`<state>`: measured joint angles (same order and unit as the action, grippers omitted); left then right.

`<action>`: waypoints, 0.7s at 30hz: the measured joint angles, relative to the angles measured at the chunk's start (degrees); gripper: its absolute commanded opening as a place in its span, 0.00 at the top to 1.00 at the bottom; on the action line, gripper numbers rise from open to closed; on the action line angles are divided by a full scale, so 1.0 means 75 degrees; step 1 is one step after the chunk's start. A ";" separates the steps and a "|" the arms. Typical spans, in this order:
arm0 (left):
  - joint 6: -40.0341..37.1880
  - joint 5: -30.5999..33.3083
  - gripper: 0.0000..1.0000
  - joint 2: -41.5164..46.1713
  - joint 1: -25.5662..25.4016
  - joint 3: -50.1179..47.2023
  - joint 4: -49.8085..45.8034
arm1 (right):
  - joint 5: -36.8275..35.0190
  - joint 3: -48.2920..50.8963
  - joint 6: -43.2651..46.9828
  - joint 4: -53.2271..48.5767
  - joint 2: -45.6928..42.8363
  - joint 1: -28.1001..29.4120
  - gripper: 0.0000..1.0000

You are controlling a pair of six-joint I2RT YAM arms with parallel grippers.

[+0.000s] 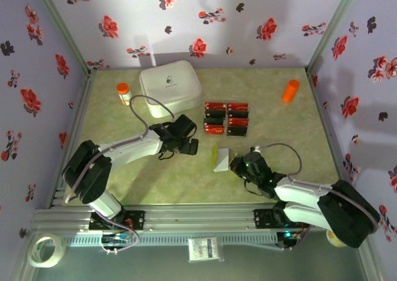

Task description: Put the credit cards into the card holder

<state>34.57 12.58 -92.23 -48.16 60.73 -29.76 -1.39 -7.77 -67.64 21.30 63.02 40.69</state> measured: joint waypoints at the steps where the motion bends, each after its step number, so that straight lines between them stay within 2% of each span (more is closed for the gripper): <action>1: 0.0012 -0.0029 0.00 0.0020 -0.0017 0.0000 0.0041 | 0.0000 0.0000 0.0000 0.0032 0.0076 0.0015 1.00; 7: 0.0146 -0.0367 0.00 0.0443 -0.0210 0.0055 0.0388 | -0.0003 -0.0003 0.0000 0.0248 0.0411 0.0117 1.00; 11: 0.0143 -0.0586 0.00 0.0370 -0.0347 0.0624 0.0417 | -0.0015 -0.0009 0.0000 0.0379 0.0519 0.0157 1.00; 21: -0.0184 -0.0737 0.00 -0.1137 -0.0892 0.2366 0.0291 | -0.0035 -0.0009 0.0000 0.0408 0.0545 0.0178 1.00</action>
<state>33.19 7.05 -100.75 -54.85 78.48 -27.57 -1.65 -7.84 -67.64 24.36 67.11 42.02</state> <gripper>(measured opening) 0.997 0.062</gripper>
